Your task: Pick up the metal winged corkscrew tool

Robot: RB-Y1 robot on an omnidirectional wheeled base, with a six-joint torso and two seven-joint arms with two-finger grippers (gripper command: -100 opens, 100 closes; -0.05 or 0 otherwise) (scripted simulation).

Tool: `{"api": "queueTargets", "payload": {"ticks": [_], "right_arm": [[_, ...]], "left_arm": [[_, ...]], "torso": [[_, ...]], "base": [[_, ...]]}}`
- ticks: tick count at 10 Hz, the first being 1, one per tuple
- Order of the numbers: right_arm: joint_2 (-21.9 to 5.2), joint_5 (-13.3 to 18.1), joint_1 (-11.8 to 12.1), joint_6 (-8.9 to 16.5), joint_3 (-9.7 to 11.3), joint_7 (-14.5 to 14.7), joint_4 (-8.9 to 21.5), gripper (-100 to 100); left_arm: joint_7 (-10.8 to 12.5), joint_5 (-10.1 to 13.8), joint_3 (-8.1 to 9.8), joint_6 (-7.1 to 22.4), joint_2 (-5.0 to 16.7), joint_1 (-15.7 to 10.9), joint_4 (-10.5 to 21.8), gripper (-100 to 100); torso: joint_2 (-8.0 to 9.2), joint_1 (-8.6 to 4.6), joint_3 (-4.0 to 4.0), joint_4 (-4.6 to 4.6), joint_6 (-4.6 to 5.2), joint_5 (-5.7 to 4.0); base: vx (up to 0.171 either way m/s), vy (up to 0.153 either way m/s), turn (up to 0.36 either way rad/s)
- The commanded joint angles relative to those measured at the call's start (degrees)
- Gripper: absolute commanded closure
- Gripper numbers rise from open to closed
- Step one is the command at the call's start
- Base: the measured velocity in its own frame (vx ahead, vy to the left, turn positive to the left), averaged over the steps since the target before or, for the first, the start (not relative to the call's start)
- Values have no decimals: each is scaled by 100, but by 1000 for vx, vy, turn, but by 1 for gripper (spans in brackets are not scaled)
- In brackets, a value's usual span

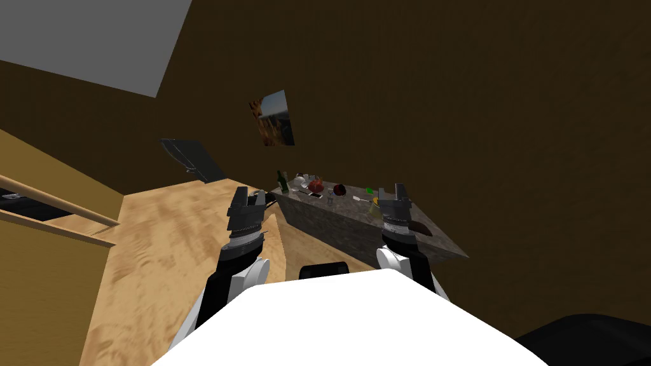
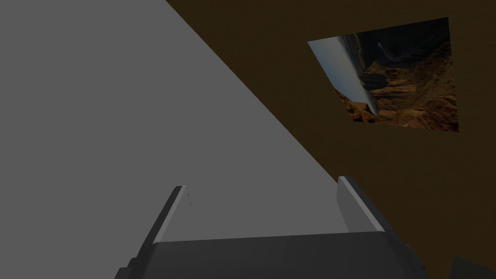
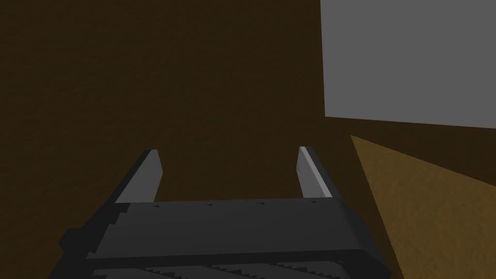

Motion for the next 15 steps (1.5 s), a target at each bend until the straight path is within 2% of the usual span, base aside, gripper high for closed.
{"api": "queueTargets", "payload": {"ticks": [1,6,7,9,10,11,12,13,14,15], "right_arm": [[-233,23,2,-23,85,7,92,-100],[-1063,142,23,-120,470,17,504,-100],[-1104,142,23,-120,470,17,504,-100],[-1501,218,37,-166,680,9,739,-100],[-1594,218,37,-166,680,9,739,-100],[-1807,262,44,-189,790,0,869,-100],[-1865,262,44,-189,790,0,869,-100],[-2089,310,51,-210,903,-13,1006,-100],[-2151,310,51,-210,903,-13,1006,-100],[-2387,362,57,-229,1016,-29,1149,-100]], "left_arm": [[0,0,0,0,0,0,0,0],[0,0,0,0,0,0,0,0],[0,0,0,0,0,0,0,0],[0,0,0,0,0,0,0,0],[0,0,0,0,0,0,0,0],[0,0,0,0,0,0,0,0],[0,0,0,0,0,0,0,0],[0,0,0,0,0,0,0,0],[0,0,0,0,0,0,0,0],[0,0,0,0,0,0,0,0]], "torso": [[0,0,0,0,0,0],[17,2,10,4,0,0],[16,2,9,4,0,0],[11,-1,7,2,0,0],[10,-1,6,2,-1,0],[10,-2,6,2,0,0],[11,-1,6,2,0,0],[9,0,6,3,0,0],[9,-1,5,2,0,0],[7,0,4,2,0,0]], "base": [[-16,4,-17],[-41,10,-11],[-26,5,2],[-26,0,6],[-26,1,8],[-30,2,16],[-24,3,8],[-23,4,28],[-18,2,14],[-22,5,30]]}}
